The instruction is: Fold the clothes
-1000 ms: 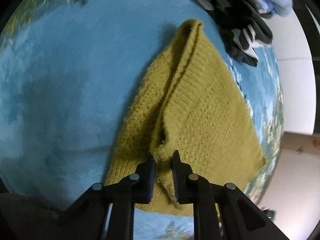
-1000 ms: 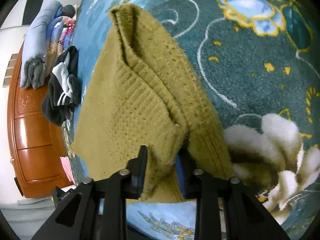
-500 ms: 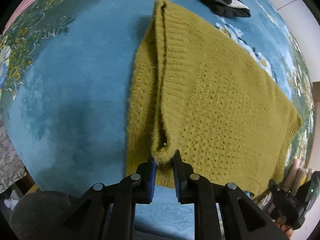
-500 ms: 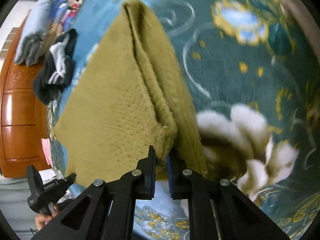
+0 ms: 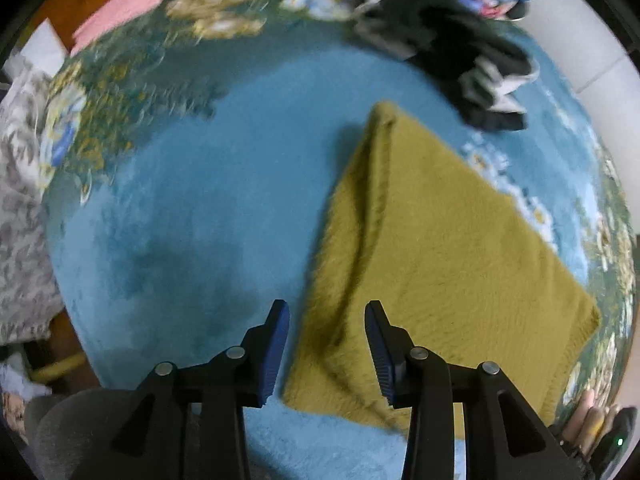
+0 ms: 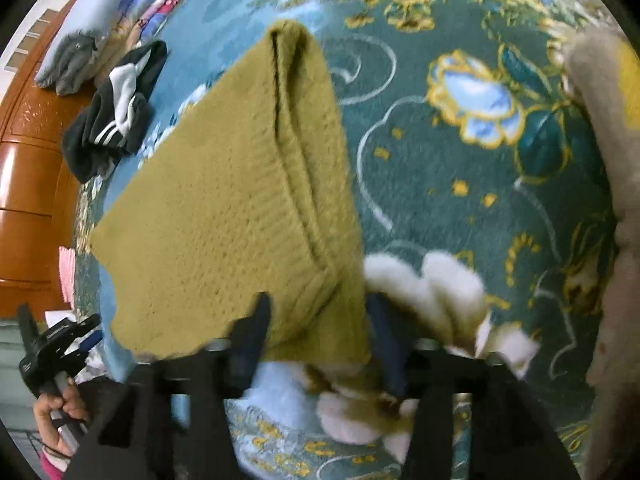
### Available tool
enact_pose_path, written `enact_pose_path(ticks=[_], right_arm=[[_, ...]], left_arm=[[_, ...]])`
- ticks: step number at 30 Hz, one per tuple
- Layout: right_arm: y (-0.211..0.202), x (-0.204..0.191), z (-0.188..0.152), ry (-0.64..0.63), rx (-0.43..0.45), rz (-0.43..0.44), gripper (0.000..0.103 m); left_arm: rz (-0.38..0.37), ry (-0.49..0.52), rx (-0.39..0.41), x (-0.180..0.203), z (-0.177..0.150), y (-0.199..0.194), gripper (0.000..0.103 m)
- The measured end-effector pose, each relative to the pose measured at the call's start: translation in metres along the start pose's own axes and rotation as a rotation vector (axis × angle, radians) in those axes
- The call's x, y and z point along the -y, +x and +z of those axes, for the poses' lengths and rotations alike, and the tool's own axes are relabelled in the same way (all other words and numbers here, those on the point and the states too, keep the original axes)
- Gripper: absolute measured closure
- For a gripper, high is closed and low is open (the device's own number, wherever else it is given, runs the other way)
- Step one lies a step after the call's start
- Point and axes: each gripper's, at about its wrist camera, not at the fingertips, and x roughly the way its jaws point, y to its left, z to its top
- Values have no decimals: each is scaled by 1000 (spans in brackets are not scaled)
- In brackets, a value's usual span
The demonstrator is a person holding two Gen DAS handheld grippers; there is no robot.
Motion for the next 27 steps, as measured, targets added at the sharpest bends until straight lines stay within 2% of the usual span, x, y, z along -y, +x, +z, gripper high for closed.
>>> enact_pose_path(ticks=[2, 6, 10, 12, 14, 17, 21, 23, 24, 25, 27], right_arm=[[5, 5, 3, 27, 1, 15, 46], [19, 18, 6, 91, -11, 32, 46], [20, 20, 7, 91, 5, 44, 46], [20, 20, 8, 88, 12, 49, 46], [20, 21, 9, 92, 16, 53, 46], [20, 20, 9, 93, 24, 50, 46], [21, 20, 11, 132, 51, 50, 46], [23, 16, 12, 128, 53, 54, 56], [24, 13, 12, 122, 46, 59, 69], [25, 10, 11, 115, 37, 62, 73], [23, 5, 12, 111, 44, 57, 80]], left_arm=[[-78, 84, -20, 24, -6, -1, 60], [-205, 311, -133, 94, -42, 16, 60], [-188, 515, -213, 141, -93, 38, 60], [-159, 557, -269, 153, -101, 57, 60], [-120, 581, -308, 156, -108, 67, 60], [-87, 608, -319, 160, -111, 73, 60], [-116, 578, -335, 157, -108, 76, 56], [-142, 554, -345, 152, -105, 76, 55], [-160, 539, -350, 149, -103, 76, 55], [-181, 520, -355, 144, -101, 75, 54], [-288, 401, -379, 124, -90, 74, 54]])
